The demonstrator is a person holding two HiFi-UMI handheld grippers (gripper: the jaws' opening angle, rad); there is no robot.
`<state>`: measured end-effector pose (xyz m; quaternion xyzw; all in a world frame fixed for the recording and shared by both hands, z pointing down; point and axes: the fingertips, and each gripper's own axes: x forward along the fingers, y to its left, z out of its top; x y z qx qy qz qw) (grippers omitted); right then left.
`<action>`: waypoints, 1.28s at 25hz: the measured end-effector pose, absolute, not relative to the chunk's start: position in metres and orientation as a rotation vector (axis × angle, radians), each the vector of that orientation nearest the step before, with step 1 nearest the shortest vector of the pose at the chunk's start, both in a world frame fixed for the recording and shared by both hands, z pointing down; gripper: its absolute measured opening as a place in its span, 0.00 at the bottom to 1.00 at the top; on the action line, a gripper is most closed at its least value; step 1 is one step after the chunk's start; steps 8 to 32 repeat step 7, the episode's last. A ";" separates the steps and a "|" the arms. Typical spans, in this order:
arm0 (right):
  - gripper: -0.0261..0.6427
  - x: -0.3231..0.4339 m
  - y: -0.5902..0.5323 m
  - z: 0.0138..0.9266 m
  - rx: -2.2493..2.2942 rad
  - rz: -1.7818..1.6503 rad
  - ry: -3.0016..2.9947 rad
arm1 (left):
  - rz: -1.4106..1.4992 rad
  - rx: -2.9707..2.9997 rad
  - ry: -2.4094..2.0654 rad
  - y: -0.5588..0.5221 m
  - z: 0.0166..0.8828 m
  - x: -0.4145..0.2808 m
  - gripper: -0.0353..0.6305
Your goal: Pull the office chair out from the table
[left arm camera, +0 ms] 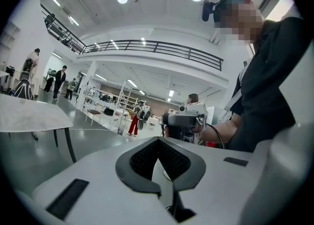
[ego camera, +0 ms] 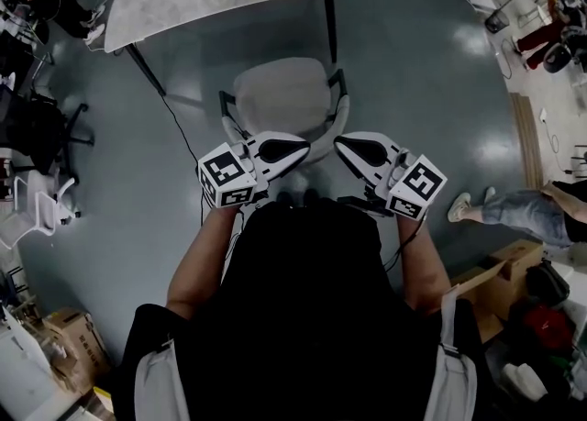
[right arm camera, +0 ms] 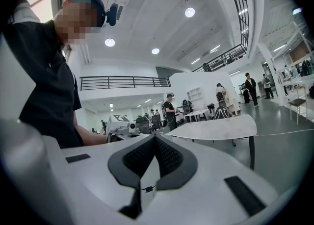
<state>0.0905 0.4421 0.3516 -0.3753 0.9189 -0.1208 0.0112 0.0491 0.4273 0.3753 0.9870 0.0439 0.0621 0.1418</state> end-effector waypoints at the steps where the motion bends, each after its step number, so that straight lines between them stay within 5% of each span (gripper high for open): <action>1: 0.07 0.091 0.443 0.352 -1.171 -0.378 2.865 | 0.183 2.845 0.126 0.429 0.377 0.050 0.07; 32: 0.07 0.094 0.444 0.362 -1.177 -0.399 2.865 | 0.205 2.822 0.120 0.432 0.391 0.052 0.07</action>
